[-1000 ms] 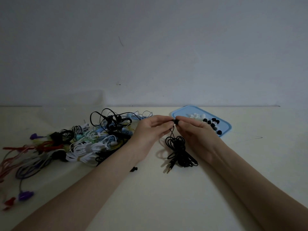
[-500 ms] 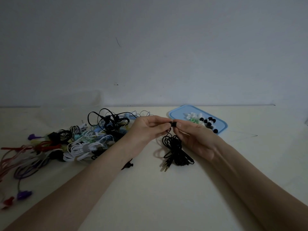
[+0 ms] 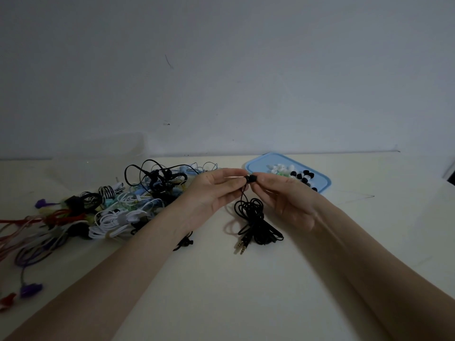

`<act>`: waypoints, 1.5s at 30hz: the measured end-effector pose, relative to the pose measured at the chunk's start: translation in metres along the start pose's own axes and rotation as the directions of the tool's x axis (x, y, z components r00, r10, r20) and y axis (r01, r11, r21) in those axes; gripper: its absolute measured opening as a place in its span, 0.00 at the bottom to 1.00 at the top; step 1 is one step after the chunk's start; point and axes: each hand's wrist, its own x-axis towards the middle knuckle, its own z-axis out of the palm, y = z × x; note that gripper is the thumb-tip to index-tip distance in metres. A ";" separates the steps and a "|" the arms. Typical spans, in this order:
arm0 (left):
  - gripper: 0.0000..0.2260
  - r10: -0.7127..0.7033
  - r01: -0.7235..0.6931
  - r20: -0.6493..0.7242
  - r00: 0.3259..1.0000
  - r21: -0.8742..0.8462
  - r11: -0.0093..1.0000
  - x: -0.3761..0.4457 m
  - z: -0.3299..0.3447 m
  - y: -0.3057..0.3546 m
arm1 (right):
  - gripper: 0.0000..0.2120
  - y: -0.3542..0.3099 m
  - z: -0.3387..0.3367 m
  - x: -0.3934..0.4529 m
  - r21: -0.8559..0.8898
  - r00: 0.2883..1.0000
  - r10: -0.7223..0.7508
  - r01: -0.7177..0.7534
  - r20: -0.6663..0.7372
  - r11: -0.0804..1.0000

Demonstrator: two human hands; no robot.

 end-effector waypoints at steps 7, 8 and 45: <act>0.05 0.020 -0.020 -0.004 1.000 0.074 0.997 0.001 -0.002 -0.002 | 0.04 -0.006 0.000 -0.001 -0.187 0.998 -0.054 0.047 -0.033 0.981; 0.05 0.030 -0.028 -0.017 0.999 0.118 0.993 0.001 0.000 -0.003 | 0.03 -0.008 -0.001 -0.001 -0.298 0.995 -0.091 0.074 -0.046 0.952; 0.08 0.289 -0.211 -0.091 0.953 0.484 0.849 0.003 0.013 -0.018 | 0.05 -0.014 0.006 0.003 -0.631 0.965 -0.258 0.231 0.050 0.740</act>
